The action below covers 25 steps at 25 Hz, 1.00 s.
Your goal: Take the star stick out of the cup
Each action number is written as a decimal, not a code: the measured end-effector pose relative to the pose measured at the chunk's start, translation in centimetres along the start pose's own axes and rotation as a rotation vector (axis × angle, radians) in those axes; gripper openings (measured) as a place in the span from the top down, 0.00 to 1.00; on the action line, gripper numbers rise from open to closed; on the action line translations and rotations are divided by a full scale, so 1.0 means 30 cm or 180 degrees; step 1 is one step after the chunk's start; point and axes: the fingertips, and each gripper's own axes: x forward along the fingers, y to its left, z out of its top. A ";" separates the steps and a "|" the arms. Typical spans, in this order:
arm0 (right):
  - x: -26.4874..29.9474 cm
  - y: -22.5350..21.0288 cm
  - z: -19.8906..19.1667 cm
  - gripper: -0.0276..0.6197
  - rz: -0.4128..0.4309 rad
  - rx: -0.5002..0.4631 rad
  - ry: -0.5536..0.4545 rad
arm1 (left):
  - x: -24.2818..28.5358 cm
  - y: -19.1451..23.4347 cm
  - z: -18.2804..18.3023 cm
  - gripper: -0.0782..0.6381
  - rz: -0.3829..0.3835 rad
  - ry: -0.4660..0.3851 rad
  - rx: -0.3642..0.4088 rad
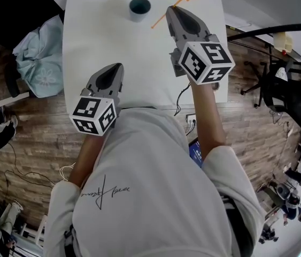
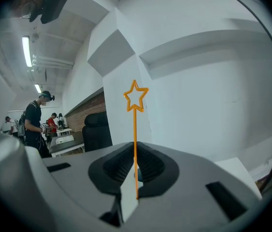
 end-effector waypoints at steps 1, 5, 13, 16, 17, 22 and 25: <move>-0.007 0.002 -0.002 0.92 -0.0006 0.0005 -0.0001 | -0.002 -0.003 -0.001 0.88 -0.0007 -0.0001 0.0005; -0.038 0.008 -0.010 0.92 -0.0038 0.0019 -0.0001 | -0.006 -0.019 -0.008 0.88 -0.0043 0.0006 0.0019; -0.106 0.001 -0.050 0.92 -0.0112 0.0054 0.0023 | -0.003 -0.060 -0.029 0.88 -0.0124 0.0029 0.0071; -0.131 0.003 -0.064 0.92 -0.0139 0.0068 0.0036 | -0.007 -0.070 -0.030 0.88 -0.0147 0.0025 0.0088; -0.138 0.002 -0.069 0.92 -0.0146 0.0072 0.0039 | -0.007 -0.074 -0.030 0.88 -0.0154 0.0025 0.0094; -0.173 -0.004 -0.098 0.92 -0.0183 0.0109 0.0063 | -0.007 -0.090 -0.041 0.88 -0.0175 0.0039 0.0111; -0.194 -0.002 -0.117 0.92 -0.0205 0.0136 0.0087 | -0.010 -0.101 -0.048 0.88 -0.0197 0.0056 0.0125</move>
